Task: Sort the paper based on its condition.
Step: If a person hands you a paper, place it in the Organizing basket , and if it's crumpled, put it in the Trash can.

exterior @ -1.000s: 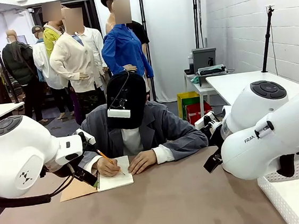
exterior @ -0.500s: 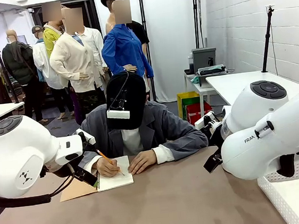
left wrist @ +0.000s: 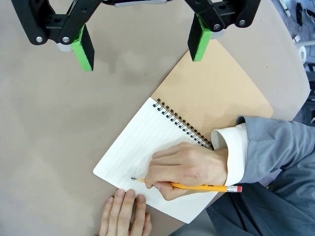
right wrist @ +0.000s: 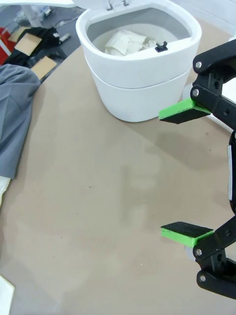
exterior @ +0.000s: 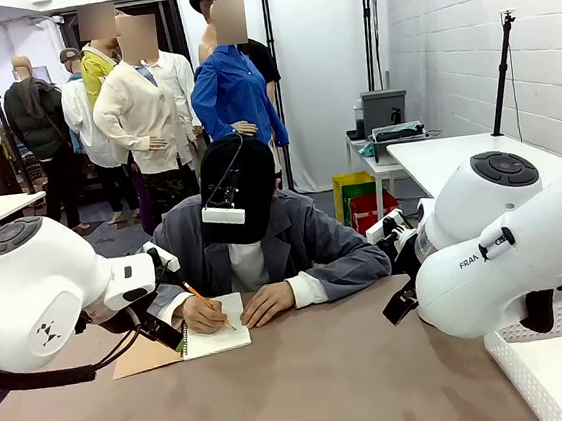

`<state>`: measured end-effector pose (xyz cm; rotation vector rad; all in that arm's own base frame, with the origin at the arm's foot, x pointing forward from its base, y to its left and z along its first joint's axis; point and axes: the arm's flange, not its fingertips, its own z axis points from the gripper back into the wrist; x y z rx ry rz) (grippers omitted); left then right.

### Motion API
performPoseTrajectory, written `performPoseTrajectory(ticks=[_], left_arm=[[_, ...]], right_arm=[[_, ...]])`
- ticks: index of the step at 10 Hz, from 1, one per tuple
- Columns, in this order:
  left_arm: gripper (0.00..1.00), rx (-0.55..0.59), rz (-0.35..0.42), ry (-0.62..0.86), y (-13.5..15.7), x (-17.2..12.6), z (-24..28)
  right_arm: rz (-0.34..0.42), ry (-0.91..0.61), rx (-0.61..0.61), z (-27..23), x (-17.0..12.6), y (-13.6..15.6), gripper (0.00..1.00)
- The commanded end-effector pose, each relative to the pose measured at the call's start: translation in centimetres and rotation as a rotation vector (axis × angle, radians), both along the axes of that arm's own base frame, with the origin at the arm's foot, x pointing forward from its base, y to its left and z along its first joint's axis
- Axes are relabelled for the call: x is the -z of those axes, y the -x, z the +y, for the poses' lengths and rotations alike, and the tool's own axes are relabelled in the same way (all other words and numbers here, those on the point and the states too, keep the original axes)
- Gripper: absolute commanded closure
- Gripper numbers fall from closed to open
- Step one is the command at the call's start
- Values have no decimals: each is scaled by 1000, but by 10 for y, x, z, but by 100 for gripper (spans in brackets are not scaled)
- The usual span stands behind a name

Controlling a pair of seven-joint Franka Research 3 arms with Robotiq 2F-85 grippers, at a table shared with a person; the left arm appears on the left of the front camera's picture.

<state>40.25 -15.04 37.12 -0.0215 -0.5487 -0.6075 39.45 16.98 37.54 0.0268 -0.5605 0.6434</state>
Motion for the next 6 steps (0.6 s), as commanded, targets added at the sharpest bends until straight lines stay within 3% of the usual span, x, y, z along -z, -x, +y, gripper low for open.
performPoseTrajectory(ticks=[1, 3, 6], left_arm=[[0, -1, 0, 0, 0, 0, 0], [0, -1, 0, 0, 0, 0, 0], [0, -1, 0, 0, 0, 0, 0]], right_arm=[[-35, -17, 1, -1, -7, -4, 0], [-164, 18, -11, 4, -21, 0, 0], [-261, 102, -34, 5, -36, 17, 0]])
